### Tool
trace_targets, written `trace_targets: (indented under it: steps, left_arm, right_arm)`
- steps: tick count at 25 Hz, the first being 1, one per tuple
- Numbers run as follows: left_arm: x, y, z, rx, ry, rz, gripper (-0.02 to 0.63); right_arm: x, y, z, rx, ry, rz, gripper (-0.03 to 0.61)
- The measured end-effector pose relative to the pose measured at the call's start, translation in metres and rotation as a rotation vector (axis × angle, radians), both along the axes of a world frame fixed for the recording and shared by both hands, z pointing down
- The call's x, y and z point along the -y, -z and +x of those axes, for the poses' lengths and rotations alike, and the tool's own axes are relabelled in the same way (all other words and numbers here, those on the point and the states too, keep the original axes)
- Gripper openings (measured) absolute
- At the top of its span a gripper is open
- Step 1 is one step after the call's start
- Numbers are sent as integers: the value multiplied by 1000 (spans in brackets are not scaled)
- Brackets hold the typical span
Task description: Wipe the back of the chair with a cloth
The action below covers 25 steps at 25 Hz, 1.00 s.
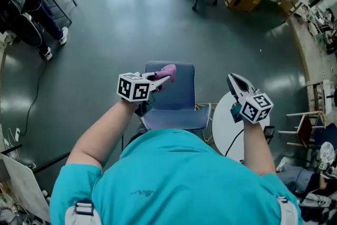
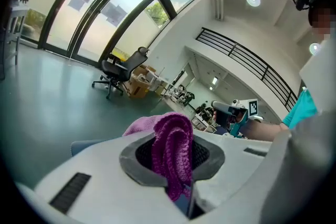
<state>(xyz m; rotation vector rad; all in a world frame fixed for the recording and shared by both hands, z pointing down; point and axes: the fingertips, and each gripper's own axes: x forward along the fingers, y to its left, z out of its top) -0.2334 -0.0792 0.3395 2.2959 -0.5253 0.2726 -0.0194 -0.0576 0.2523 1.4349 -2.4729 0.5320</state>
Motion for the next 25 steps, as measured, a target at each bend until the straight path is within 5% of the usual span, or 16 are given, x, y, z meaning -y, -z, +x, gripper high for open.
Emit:
trace_targets:
  steps: [7,12,17,21,25]
  left_arm:
    - [-44,82,-53,14,26,165,58]
    - [-70,147,-61,32,149,305,58]
    - [-111,200,-58,-40,268,279,58]
    - [-127,209,-9,-50,344,284,58]
    - [-141,197,-7,-18,329,270,58]
  right_arm:
    - [-32,60,-35,-16,17,103,-9]
    - [-51,107,-25,-21,106,186,-9]
    - [-70,143,-1,35,122,191,-9]
    - [-67,147,46,58,175,213,-9]
    - [-75,120,41,87,166,181,-9]
